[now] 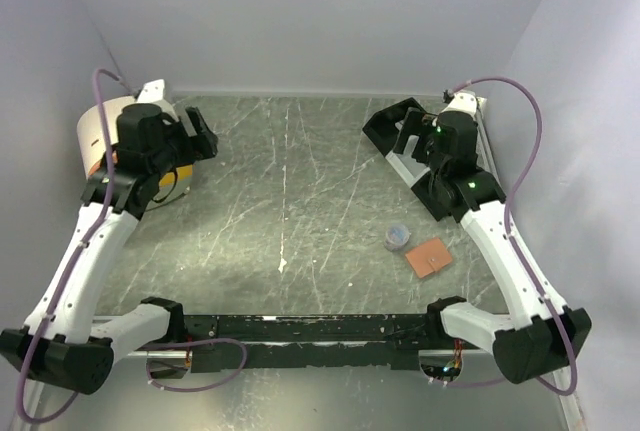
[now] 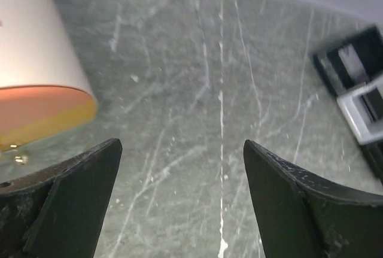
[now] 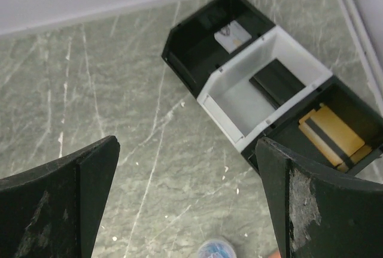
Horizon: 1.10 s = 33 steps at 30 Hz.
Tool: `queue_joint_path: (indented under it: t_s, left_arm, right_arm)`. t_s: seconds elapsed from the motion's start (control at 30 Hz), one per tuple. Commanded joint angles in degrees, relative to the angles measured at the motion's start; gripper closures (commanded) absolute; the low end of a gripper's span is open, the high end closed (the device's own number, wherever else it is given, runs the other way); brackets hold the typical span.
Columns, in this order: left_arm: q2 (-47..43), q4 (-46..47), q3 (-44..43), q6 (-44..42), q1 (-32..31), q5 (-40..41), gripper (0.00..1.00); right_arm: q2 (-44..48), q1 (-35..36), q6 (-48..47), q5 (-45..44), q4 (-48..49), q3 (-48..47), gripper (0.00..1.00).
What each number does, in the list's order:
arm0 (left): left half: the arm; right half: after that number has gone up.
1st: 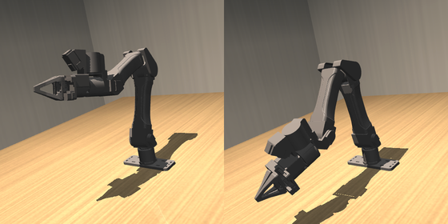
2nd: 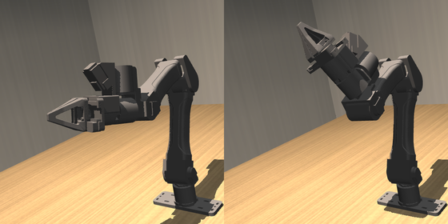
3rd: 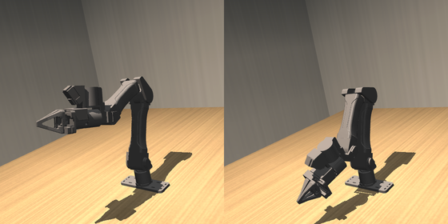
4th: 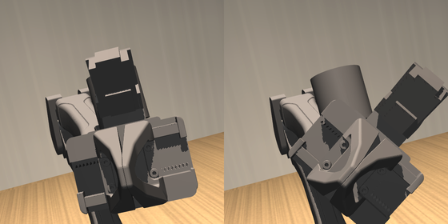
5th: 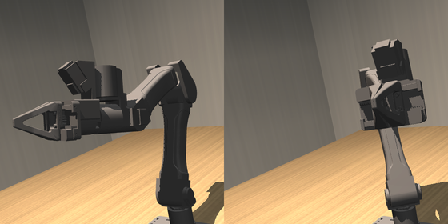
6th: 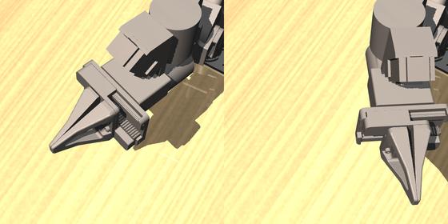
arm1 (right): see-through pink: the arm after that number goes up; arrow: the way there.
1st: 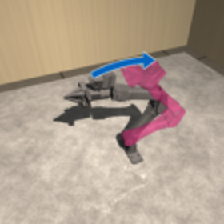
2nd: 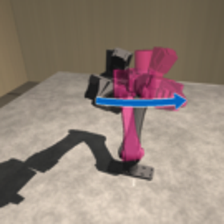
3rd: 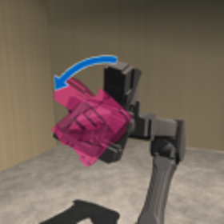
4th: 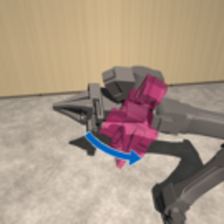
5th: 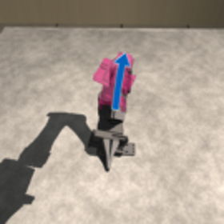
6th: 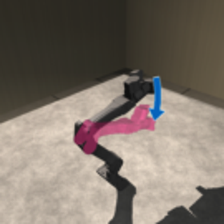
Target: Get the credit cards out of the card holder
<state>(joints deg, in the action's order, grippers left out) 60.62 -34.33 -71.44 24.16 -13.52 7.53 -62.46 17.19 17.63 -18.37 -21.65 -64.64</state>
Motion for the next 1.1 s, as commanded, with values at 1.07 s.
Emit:
queue_joint_path:
  t_s: [1.07]
  left_arm:
    - [-0.1,10.5,12.1,-1.7,-13.6,-12.1,0.06]
  right_arm:
    - [-26.5,-4.2,18.6,5.6,-8.0,-0.5,0.00]
